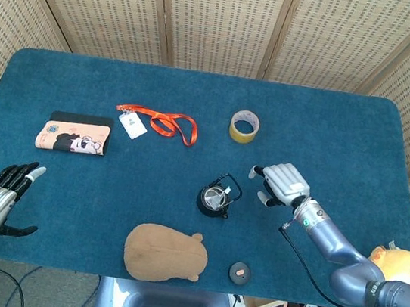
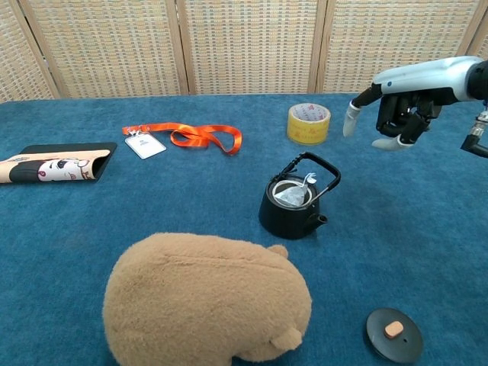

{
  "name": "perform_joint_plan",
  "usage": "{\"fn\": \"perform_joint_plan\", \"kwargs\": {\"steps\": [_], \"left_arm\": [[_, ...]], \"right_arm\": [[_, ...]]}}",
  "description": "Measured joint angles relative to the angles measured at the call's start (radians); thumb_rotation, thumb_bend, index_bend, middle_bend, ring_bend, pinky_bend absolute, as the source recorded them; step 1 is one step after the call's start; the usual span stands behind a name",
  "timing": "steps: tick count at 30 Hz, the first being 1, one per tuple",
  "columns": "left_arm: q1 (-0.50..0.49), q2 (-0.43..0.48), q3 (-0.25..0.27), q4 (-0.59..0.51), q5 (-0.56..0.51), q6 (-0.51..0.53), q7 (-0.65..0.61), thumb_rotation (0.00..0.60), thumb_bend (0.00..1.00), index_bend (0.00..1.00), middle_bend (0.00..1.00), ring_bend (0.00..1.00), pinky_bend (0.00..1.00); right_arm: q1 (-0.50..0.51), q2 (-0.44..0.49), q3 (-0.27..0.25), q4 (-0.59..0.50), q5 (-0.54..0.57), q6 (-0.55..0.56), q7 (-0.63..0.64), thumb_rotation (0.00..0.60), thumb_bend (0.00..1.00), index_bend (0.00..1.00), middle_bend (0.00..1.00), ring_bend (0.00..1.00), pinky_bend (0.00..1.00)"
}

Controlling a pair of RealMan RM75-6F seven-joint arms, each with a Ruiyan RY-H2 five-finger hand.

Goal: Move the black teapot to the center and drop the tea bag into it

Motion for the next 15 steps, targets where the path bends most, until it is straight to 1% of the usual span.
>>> {"fn": "perform_joint_plan", "kwargs": {"steps": [3, 6, 13, 15], "left_arm": [[0.000, 0.002, 0.000, 0.000, -0.003, -0.001, 0.001, 0.600, 0.10, 0.00, 0.00, 0.00, 0.00], [-0.001, 0.003, -0.002, 0.001, -0.007, 0.000, 0.001, 0.600, 0.10, 0.00, 0.00, 0.00, 0.00], [-0.004, 0.003, -0.005, -0.001, -0.009, -0.001, 0.004, 0.600, 0.10, 0.00, 0.00, 0.00, 0.00], [-0.005, 0.004, -0.006, -0.002, -0.009, -0.002, 0.005, 0.600, 0.10, 0.00, 0.00, 0.00, 0.00]], "right_arm": [[0.000, 0.009, 0.000, -0.008, 0.002, 0.002, -0.008, 0.600, 0.60, 0.26, 0.91, 0.94, 0.77], [-0.004, 0.021, 0.003, -0.028, -0.001, 0.010, -0.009, 0.600, 0.60, 0.26, 0.91, 0.94, 0.77], [-0.009, 0.065, 0.005, -0.103, -0.052, 0.013, -0.004, 0.600, 0.60, 0.26, 0.91, 0.94, 0.77], [-0.008, 0.080, 0.004, -0.127, -0.071, 0.001, 0.002, 0.600, 0.62, 0.26, 0.92, 0.94, 0.77]]}}
